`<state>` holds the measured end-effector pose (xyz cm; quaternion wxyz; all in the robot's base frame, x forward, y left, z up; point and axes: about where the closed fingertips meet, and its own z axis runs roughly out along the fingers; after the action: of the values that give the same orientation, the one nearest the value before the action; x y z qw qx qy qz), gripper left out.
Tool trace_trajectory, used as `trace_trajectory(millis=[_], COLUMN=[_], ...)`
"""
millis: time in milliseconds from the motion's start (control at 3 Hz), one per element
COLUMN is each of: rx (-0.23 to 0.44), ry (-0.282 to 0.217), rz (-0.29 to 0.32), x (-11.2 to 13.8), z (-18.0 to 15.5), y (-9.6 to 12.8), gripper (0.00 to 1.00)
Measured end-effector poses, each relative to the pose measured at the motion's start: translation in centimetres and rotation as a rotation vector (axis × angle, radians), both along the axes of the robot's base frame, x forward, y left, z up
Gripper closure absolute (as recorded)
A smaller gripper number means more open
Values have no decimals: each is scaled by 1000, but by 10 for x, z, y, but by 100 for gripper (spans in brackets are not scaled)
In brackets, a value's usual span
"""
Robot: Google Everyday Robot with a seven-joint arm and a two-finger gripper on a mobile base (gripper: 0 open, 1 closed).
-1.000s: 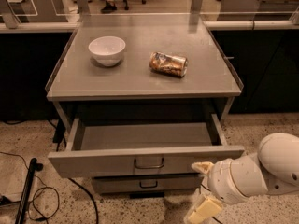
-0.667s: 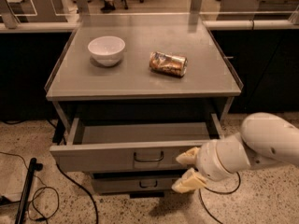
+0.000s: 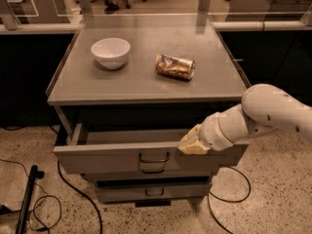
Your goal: Close top drawer
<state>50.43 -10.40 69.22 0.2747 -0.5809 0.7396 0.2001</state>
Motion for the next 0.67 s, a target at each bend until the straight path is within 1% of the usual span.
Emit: trace_trajectory(millis=[333,667], rx=[0,0], ry=[0,0], rz=[0,0], x=[0,0], z=[0,0], y=[0,0], gripper=[82,60])
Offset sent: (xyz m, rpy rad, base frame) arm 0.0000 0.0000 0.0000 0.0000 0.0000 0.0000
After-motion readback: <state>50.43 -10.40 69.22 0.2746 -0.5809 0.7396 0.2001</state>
